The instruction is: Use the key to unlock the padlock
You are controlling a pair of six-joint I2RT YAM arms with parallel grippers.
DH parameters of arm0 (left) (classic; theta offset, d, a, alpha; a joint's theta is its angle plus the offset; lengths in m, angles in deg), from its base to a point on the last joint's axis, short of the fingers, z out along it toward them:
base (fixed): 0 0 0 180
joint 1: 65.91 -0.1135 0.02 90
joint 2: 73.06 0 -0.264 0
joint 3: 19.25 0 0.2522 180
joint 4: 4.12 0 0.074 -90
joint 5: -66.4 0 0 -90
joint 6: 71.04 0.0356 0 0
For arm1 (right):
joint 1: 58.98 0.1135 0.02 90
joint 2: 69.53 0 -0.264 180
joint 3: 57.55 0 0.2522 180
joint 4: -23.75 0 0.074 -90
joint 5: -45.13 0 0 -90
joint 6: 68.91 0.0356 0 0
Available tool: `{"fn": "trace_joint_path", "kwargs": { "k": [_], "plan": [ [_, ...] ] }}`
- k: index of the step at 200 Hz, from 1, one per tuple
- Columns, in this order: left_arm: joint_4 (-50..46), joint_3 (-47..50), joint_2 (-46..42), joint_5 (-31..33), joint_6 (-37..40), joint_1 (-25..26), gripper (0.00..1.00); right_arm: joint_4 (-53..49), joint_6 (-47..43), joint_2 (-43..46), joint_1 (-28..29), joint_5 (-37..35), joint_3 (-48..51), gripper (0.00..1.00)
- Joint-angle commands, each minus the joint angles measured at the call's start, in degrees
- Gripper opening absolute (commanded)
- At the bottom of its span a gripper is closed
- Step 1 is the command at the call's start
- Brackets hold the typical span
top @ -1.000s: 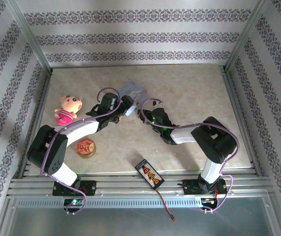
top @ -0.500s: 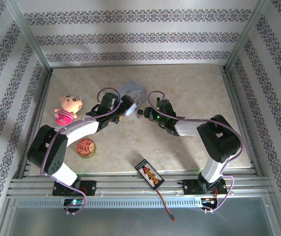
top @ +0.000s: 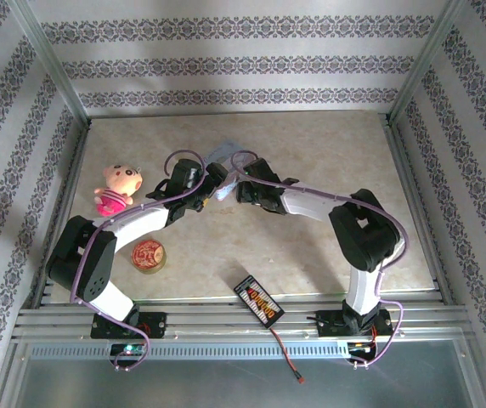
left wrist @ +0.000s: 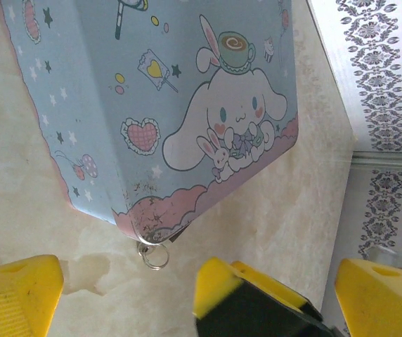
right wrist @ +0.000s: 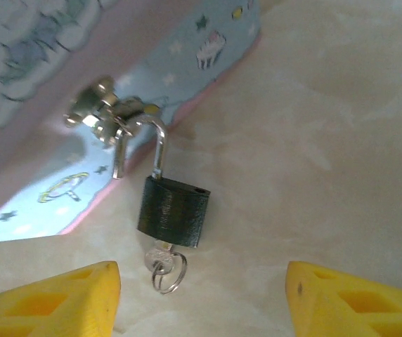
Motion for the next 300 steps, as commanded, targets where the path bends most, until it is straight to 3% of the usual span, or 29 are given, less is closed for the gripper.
{"fn": "trace_joint_path", "kwargs": {
  "k": [1, 77, 108, 176, 233, 300],
  "plan": [
    [-0.33, -0.04, 0.29, 0.00, 0.68, -1.02, 0.99, -5.32, -2.30, -2.71, 1.10, -1.91, -3.96, 0.66],
    [0.16, 0.42, 0.70, -0.21, 0.53, -1.52, 0.99, -9.58, -3.81, -10.90, 1.34, -3.24, -12.26, 0.64],
    [-3.87, -1.55, 0.82, 2.55, 3.75, -1.48, 0.99, -9.68, -3.58, -12.26, 1.11, -3.73, -12.97, 0.58],
    [-24.89, -11.51, 2.71, 18.08, 13.23, -2.45, 0.99, -7.53, -2.55, -11.70, -1.02, -0.92, -9.76, 0.40],
    [-32.05, -20.78, 9.98, 21.71, 19.34, -3.71, 0.99, -1.89, -2.33, -10.25, -2.72, 4.97, -6.00, 0.18],
    [-36.32, -25.93, 16.80, 23.26, 22.29, -3.69, 0.99, 3.47, -0.44, -9.35, -4.65, 10.81, -2.90, 0.07]
  ]
}}
